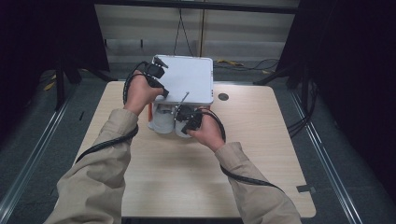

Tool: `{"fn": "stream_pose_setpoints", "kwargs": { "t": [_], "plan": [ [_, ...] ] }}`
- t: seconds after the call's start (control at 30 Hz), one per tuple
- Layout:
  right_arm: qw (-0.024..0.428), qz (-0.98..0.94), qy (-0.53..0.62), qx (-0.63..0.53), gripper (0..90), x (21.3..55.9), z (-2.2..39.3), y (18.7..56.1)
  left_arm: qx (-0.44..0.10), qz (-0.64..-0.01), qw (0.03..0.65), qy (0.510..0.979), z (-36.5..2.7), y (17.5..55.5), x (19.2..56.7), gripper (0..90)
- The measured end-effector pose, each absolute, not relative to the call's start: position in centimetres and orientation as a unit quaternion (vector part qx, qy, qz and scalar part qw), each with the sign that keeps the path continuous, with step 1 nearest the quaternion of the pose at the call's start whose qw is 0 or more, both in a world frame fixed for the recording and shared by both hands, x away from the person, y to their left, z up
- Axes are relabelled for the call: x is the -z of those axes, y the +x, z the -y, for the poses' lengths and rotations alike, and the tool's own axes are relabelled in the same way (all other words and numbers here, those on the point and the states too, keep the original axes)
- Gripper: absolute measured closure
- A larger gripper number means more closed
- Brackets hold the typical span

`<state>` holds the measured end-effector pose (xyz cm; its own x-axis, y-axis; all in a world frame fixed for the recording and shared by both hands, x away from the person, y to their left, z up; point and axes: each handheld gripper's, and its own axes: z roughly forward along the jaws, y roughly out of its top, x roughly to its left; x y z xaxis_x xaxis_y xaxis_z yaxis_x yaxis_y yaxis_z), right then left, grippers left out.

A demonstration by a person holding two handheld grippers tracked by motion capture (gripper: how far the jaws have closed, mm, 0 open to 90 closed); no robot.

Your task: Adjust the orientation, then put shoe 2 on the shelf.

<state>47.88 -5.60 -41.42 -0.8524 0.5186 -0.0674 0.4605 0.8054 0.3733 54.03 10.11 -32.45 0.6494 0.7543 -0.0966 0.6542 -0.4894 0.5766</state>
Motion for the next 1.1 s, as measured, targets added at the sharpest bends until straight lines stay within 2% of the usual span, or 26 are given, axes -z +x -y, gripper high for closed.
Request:
{"fn": "stream_pose_setpoints", "kwargs": {
  "t": [0.67,0.83,0.97,1.03,1.07,1.1],
  "plan": [
    [0.103,-0.947,0.256,-0.163,90.0,41.7,4.9,48.8,-0.083,-0.41,0.303,0.856,-10.4,54.0,32.6,90.0],
    [0.08,-0.943,0.263,-0.189,89.8,41.4,5.8,48.4,-0.083,-0.413,0.307,0.854,-10.4,54.0,32.5,90.0],
    [0.056,-0.939,0.271,-0.205,79.0,40.9,7.0,47.2,-0.087,-0.412,0.309,0.853,-10.6,53.9,32.5,88.3],
    [0.049,-0.938,0.275,-0.204,70.6,40.7,7.8,46.3,-0.082,-0.41,0.314,0.852,-10.8,53.5,32.3,74.1],
    [0.045,-0.938,0.275,-0.207,68.9,40.6,8.1,46.0,-0.088,-0.41,0.313,0.852,-11.0,53.2,32.2,74.1],
    [0.046,-0.936,0.277,-0.212,65.0,40.5,8.7,45.6,-0.094,-0.405,0.309,0.855,-11.1,52.9,32.1,69.9]
  ]
}}
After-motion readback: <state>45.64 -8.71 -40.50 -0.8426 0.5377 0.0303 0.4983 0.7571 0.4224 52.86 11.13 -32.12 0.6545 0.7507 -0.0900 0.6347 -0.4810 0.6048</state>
